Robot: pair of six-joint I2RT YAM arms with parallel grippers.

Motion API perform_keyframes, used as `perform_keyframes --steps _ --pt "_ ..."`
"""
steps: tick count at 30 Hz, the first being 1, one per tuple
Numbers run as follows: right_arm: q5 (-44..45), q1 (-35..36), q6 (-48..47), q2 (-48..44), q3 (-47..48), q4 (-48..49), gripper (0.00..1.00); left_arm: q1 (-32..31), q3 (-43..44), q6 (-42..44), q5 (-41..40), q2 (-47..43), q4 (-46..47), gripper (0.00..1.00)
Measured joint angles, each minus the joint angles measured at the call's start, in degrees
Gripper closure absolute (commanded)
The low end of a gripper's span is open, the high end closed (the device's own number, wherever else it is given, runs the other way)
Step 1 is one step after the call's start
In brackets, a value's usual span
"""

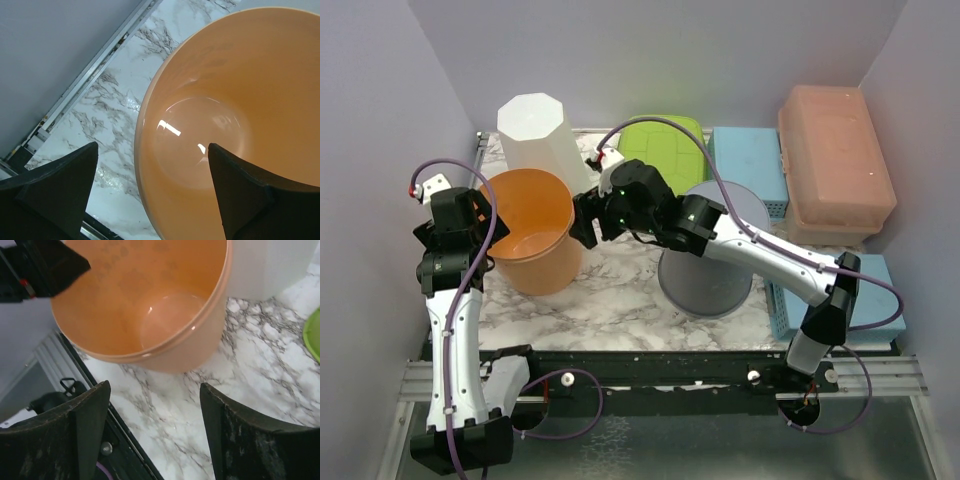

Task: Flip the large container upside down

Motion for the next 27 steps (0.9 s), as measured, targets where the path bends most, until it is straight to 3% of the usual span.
perform_keyframes --steps 9,16,27 --pt "-12.8 -5.8 9.9 8.8 6.9 4.3 0.29 0.0 -1.3 0.0 0.2 -0.9 0.0 0.13" --pt "-16.4 -8.9 16.1 16.2 10.6 5.1 0.3 0.0 -2.0 -0.1 1.1 -1.0 0.1 0.17" --pt "-21.9 -9.7 21.5 18.0 10.2 8.8 0.47 0.0 -3.3 -0.1 2.6 -2.2 0.4 0.23"
